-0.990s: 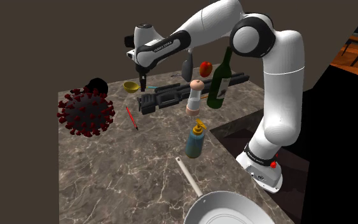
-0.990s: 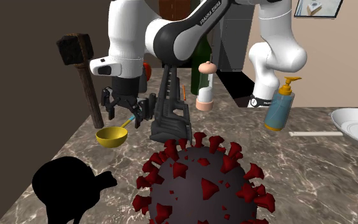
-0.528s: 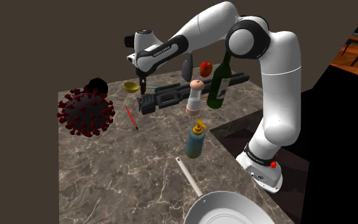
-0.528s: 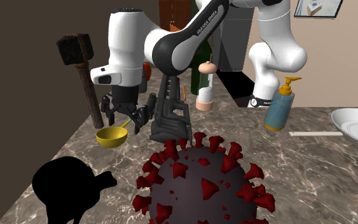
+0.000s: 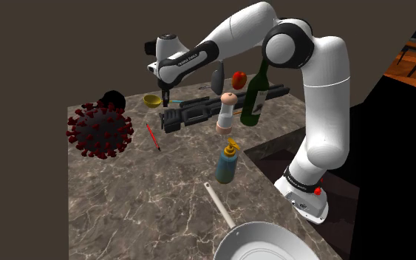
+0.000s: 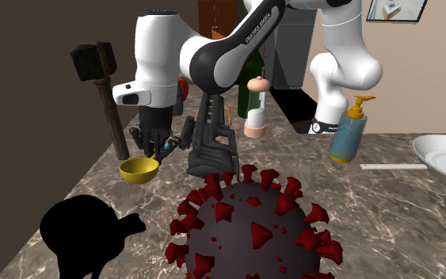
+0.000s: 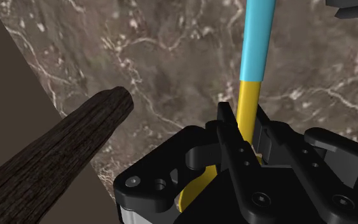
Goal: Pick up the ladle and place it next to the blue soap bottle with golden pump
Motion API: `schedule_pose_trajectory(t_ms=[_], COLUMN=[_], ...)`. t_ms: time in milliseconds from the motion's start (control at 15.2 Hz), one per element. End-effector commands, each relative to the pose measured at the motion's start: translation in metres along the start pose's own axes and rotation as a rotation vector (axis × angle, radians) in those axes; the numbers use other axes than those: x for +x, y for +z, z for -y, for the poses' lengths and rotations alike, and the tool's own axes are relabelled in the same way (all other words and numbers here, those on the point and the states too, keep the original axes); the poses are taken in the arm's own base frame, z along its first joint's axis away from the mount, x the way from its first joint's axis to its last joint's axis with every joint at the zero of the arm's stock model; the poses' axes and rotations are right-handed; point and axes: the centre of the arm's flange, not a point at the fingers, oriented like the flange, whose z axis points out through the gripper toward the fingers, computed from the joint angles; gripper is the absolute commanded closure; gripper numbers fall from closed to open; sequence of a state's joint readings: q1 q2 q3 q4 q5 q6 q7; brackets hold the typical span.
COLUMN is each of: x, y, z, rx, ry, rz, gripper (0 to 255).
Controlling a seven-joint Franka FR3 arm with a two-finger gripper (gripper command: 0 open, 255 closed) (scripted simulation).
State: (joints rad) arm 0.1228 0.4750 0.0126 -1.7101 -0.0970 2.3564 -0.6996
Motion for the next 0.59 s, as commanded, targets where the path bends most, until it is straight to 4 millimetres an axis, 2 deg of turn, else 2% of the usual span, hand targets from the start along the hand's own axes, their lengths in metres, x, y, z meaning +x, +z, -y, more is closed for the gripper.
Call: schedule_pose_trajectory(t_ms=[0,330,528], x=[0.000,0.000,0.001], y=[0.001,0.000,-0.015], z=[0.000,0.000,-0.002], rx=[0.000,0.000,0.000], ry=[0.000,0.000,0.000], rz=[0.001,0.001,0.001], gripper=[255,255,255])
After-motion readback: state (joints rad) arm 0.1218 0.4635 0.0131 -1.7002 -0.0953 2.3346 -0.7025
